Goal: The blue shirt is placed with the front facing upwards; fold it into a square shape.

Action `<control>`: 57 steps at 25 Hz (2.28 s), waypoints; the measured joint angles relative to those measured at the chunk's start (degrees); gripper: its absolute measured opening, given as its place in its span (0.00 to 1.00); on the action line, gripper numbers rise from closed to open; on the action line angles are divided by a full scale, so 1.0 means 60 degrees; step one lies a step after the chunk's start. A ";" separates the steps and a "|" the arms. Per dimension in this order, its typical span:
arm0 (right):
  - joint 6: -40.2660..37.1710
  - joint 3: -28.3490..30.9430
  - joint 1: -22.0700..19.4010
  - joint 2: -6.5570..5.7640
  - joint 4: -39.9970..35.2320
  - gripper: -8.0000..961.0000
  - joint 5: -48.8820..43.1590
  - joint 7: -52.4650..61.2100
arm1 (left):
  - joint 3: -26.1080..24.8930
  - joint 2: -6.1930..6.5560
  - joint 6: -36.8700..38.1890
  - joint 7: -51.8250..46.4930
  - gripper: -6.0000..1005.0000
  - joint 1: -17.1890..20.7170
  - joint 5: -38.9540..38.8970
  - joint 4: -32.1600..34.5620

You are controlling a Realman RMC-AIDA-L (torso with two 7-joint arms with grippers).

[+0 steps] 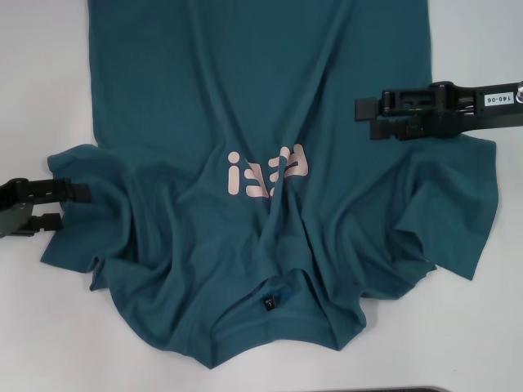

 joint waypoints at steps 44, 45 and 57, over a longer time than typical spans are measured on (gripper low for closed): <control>-0.0075 0.0134 -0.0057 -0.0027 0.0024 0.98 -0.0005 0.0005 | 0.0373 -0.0402 0.0124 -0.0203 0.93 -0.0470 -0.0022 -0.0347; -0.0079 0.0135 -0.0057 -0.0028 0.0025 0.98 -0.0005 0.0006 | 0.0381 -0.0392 0.0158 -0.0236 0.92 -0.0429 -0.0012 -0.0358; -0.0120 0.0232 -0.0094 -0.0043 0.0044 0.98 -0.0005 0.0037 | 0.0371 -0.0342 0.0418 -0.0329 0.91 -0.0074 0.0037 -0.0361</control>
